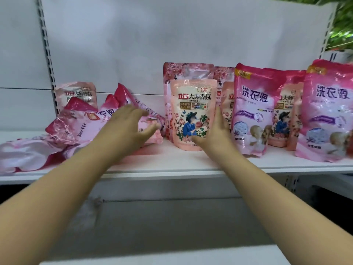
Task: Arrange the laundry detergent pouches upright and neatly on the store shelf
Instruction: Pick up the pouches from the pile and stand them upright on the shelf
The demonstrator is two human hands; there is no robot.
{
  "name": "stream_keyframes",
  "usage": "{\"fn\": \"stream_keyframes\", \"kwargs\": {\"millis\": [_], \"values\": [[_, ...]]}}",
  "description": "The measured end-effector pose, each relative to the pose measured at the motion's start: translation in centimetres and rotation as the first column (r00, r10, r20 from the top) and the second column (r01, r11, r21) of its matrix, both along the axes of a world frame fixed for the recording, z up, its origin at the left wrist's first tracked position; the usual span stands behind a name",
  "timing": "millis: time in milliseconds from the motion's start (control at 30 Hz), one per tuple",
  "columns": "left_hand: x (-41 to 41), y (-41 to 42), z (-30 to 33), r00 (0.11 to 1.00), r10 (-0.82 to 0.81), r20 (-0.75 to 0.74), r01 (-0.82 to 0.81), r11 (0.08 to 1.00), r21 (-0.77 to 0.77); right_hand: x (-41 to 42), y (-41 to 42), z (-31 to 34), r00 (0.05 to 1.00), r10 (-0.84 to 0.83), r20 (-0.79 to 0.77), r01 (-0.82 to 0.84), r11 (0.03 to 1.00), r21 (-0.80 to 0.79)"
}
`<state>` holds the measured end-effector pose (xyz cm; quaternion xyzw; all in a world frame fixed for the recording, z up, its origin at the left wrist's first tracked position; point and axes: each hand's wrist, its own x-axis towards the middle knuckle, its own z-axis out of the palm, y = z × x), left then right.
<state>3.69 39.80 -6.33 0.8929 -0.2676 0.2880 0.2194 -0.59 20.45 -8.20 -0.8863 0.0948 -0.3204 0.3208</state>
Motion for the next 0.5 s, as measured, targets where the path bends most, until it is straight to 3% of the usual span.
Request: {"fn": "stream_keyframes", "kwargs": {"millis": [67, 167, 233, 333, 400, 500], "values": [[-0.4, 1.6, 0.5, 0.995, 0.103, -0.010, -0.101, 0.987, 0.125, -0.7, 0.3, -0.3, 0.997, -0.024, 0.067, 0.030, 0.996, -0.080], [-0.6, 3.7, 2.1, 0.987, 0.144, -0.073, -0.142, 0.989, 0.036, -1.6, 1.4, 0.2, 0.983, 0.075, 0.168, -0.049, 0.987, -0.151], [0.0, 5.2, 2.2, 0.976, 0.167, -0.139, -0.161, 0.985, 0.055, -1.6, 2.7, 0.6, 0.980, 0.161, 0.121, -0.132, 0.968, -0.214], [0.7, 5.9, 0.0, 0.926, 0.267, -0.269, -0.187, 0.939, 0.288, -0.7, 4.5, 1.1, 0.971, 0.236, -0.041, -0.238, 0.942, -0.238], [0.8, 5.8, -1.2, 0.919, 0.301, -0.256, -0.190, 0.905, 0.381, 0.5, 5.6, 1.3, 0.952, 0.263, -0.158, -0.283, 0.952, -0.120], [0.7, 5.8, -1.3, 0.925, 0.311, -0.218, -0.204, 0.891, 0.406, 3.5, 7.0, 1.4, 0.899, 0.344, -0.271, -0.272, 0.924, 0.269]]}}
